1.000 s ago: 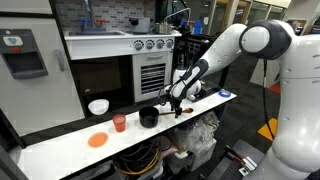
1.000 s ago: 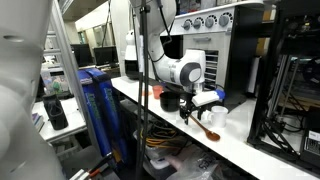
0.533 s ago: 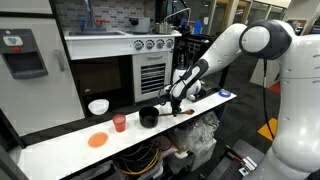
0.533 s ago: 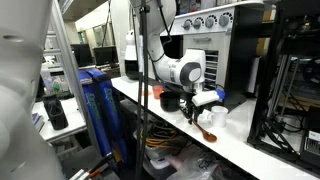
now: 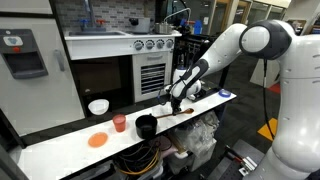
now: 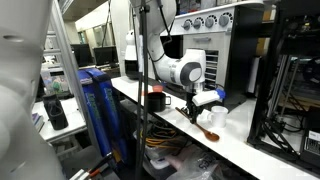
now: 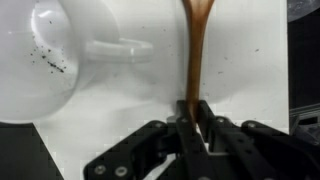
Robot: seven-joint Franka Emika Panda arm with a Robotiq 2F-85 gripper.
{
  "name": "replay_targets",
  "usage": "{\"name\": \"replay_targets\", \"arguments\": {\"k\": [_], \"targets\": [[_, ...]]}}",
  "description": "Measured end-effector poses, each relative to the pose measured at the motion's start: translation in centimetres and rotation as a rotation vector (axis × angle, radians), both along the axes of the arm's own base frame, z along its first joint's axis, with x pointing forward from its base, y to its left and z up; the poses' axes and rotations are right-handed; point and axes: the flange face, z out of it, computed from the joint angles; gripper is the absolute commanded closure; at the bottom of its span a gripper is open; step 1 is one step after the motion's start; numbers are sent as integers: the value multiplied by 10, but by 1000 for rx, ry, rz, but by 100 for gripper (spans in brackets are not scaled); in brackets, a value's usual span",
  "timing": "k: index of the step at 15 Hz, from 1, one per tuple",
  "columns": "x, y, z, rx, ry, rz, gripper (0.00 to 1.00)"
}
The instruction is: Take the white mug and pour its contents into the black bowl, then use the wooden spoon to stir the contents in the black bowl
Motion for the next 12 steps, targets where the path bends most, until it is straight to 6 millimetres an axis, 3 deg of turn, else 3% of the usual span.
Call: {"name": "replay_targets", "arguments": {"k": [8,12], "targets": [[1,-3,3,-2,-5,-17,97],[3,-3,18,-4,-31,-45,97]]}}
